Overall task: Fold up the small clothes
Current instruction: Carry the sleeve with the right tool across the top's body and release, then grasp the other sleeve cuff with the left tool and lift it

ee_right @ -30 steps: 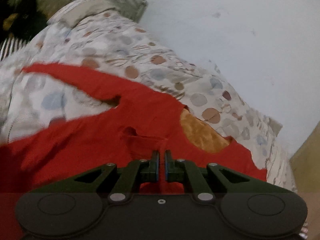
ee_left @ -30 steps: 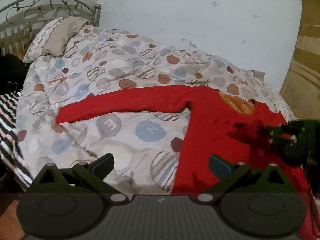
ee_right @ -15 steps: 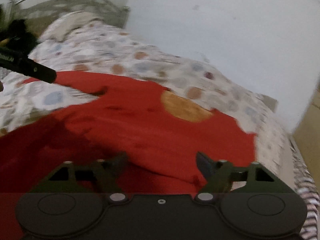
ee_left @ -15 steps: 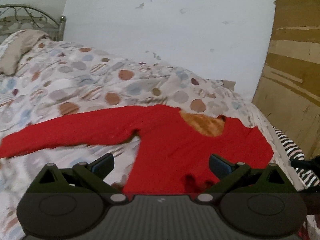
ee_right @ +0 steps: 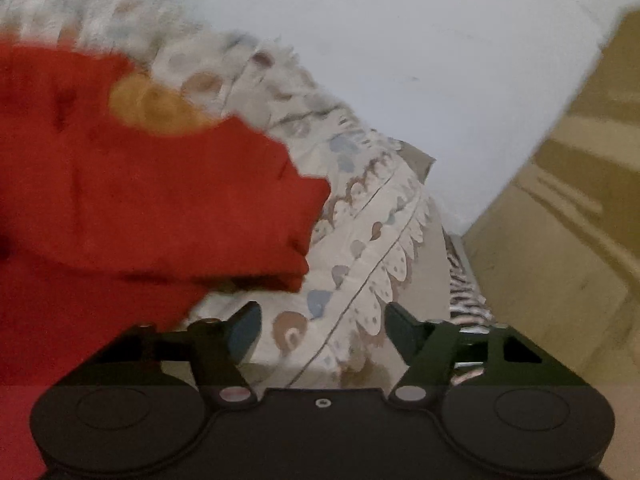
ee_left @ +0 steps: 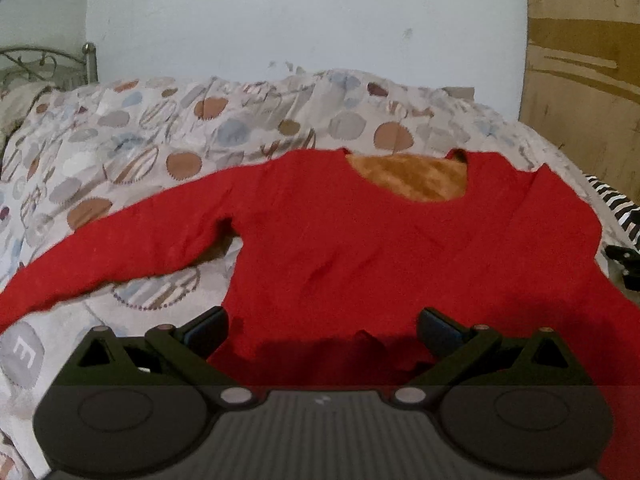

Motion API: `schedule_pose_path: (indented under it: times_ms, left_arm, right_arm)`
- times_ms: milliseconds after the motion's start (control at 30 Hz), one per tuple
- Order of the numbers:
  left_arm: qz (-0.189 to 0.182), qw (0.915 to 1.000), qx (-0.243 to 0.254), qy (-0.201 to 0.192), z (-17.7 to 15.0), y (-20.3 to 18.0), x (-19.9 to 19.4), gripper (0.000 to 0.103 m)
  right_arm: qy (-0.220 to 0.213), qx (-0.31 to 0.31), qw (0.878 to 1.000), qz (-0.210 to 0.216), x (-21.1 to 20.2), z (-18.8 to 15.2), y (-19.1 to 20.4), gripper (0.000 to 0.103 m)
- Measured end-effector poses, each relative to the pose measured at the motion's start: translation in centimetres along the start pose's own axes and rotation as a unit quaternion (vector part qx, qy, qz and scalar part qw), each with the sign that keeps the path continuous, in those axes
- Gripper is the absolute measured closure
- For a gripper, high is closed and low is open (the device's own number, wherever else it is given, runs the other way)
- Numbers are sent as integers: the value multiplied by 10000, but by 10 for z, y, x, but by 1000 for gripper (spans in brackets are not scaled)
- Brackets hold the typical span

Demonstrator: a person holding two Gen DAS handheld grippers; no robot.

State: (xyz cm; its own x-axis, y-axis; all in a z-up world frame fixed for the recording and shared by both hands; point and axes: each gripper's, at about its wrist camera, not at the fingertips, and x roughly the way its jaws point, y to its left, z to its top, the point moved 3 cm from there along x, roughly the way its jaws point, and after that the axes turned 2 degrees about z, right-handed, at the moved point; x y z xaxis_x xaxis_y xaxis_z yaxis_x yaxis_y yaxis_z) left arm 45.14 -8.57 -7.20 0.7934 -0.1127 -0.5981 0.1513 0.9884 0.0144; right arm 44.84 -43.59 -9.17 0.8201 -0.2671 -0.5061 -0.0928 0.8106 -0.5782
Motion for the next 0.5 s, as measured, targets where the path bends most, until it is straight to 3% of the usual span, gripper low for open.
schedule_pose_path:
  times_ms: [167,267,333,367,433,500]
  left_arm:
    - [15,9999,41,93,-6,2,6,0]
    - [27,9999,53,82,-8,1,6,0]
    - [45,9999,77,67,-8,0,5,0]
    - [46,9999,81,63,-7,0,5,0]
    - [42,9999,83,59,-7,0,5,0]
    - [28,9999,97,61,-8,0,6,0]
  right_arm:
    - [-363,-662,9970,153,14,11,10,45]
    - [-542,-1398,9884,230,15,16,23,53]
    - [-444,-1825,9819,231,18,16,31,71]
    - [-338,-1881,9813,231,20,16,32,86]
    - [-266,-1602,9863,300,21,17,26,90]
    - [-179,-592,9971,436,16,24,9,93]
